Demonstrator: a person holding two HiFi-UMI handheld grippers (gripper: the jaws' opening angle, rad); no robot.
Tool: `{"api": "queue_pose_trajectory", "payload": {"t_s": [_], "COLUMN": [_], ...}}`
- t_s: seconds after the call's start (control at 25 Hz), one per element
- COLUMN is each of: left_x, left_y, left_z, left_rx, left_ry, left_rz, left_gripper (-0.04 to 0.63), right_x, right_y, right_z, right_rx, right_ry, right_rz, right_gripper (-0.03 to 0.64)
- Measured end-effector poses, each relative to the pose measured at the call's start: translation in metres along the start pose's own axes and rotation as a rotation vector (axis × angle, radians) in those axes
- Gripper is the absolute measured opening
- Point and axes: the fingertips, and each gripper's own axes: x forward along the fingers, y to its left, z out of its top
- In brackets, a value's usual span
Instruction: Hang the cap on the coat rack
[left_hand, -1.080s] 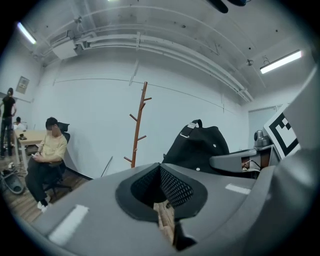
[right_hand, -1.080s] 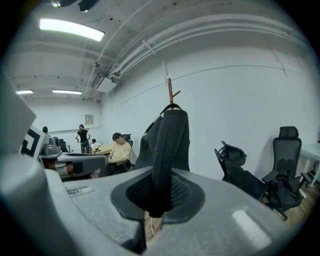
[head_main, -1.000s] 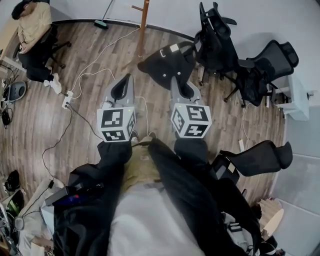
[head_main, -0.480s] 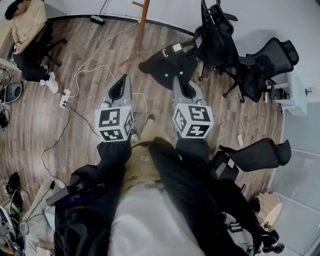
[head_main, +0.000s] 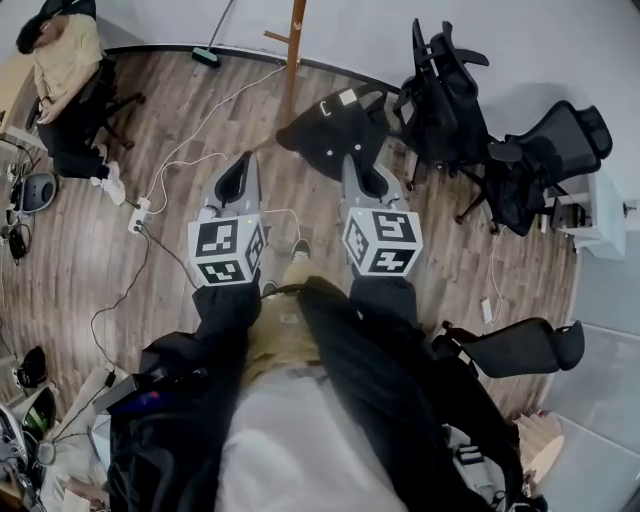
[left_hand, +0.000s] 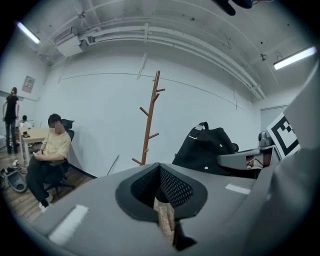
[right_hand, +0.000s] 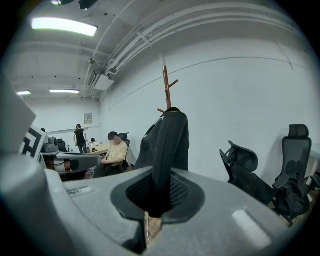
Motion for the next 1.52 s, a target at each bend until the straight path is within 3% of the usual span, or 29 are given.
{"api": "queue_pose_trajectory", "payload": {"t_s": [0.68,1.04,1.2,1.52], "left_x": [0.112,0.144,0.170,0.234], "left_y": [-0.021,-0.005,0.007,0.013], "left_z": [0.030,0.022,0.025,0.052], "left_rx": [0.028,0.015,-0.001,0.006], "left_ry": [0.014,0.058,0.060,0.042], "left_rz": [0.059,0.074,0.051,-0.069], "left_gripper": [0.000,0.000,0.000,0.000], "right_x": [0.062,0.091,0.110,0.170], "right_y": [-0.088,-0.101,-0.099,-0.103], "right_z": [0.012,0.007,0.010,0.042], "right_rx": [0.023,0.035,0.026,-0.002], "right_ry": [0.057,0.088,0.105,0.106], "right_rz": [0.078,0.079,0.073,0.033], "right_gripper": [0.014,0.014,0.014,0.014]}}
